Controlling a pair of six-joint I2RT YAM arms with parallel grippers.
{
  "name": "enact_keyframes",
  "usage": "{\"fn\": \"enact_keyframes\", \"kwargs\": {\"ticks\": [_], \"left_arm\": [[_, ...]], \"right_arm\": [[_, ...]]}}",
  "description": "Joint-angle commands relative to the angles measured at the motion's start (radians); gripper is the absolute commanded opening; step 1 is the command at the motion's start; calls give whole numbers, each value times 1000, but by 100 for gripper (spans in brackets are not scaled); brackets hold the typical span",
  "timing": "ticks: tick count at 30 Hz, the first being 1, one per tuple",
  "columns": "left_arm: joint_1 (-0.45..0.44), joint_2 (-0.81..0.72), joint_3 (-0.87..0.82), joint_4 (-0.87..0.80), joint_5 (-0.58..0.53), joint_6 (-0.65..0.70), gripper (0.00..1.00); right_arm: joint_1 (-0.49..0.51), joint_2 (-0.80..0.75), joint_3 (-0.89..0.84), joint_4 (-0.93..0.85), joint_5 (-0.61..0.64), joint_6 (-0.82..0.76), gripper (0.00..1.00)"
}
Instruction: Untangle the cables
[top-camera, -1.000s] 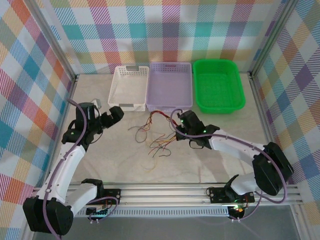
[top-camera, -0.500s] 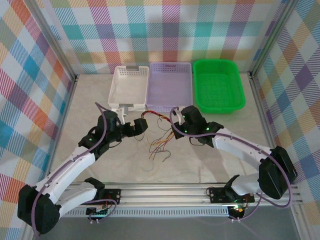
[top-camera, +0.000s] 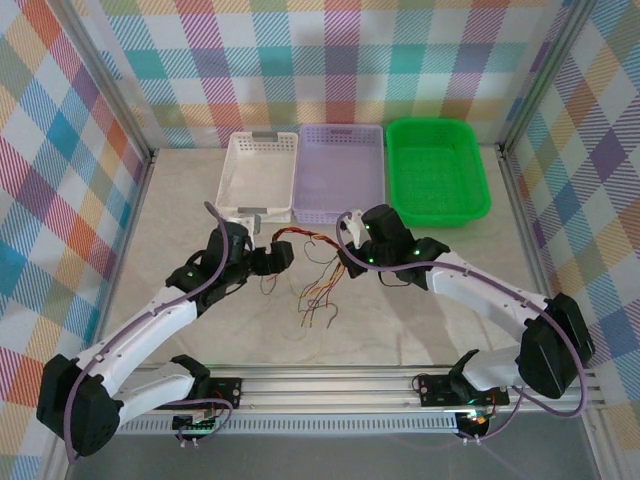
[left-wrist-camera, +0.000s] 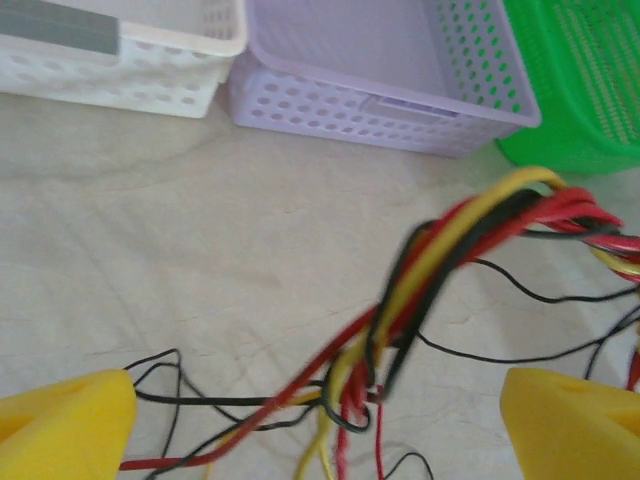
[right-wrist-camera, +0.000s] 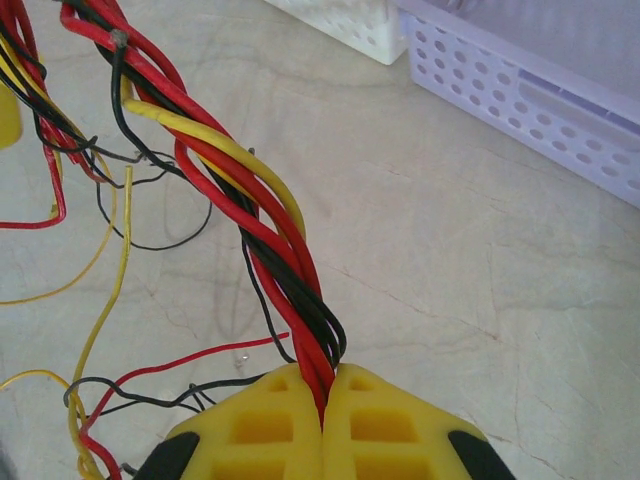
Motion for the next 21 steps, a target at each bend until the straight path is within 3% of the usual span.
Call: {"fn": "enact_keyframes", "kwargs": {"ticks": [1, 9, 17, 21], "left_arm": [[-8, -14, 21, -39, -71, 29, 89], [-10, 3, 13, -25, -29, 33, 65], [-11, -18, 20, 7, -2, 34, 1], [-16, -17, 24, 9, 28, 23, 0]], "right_arm": [[3, -10, 45, -12, -58, -36, 0], [3, 0, 73, -37, -98, -50, 0], [3, 42, 117, -93, -57, -62, 0], [1, 91, 159, -132, -15, -65, 0]]}}
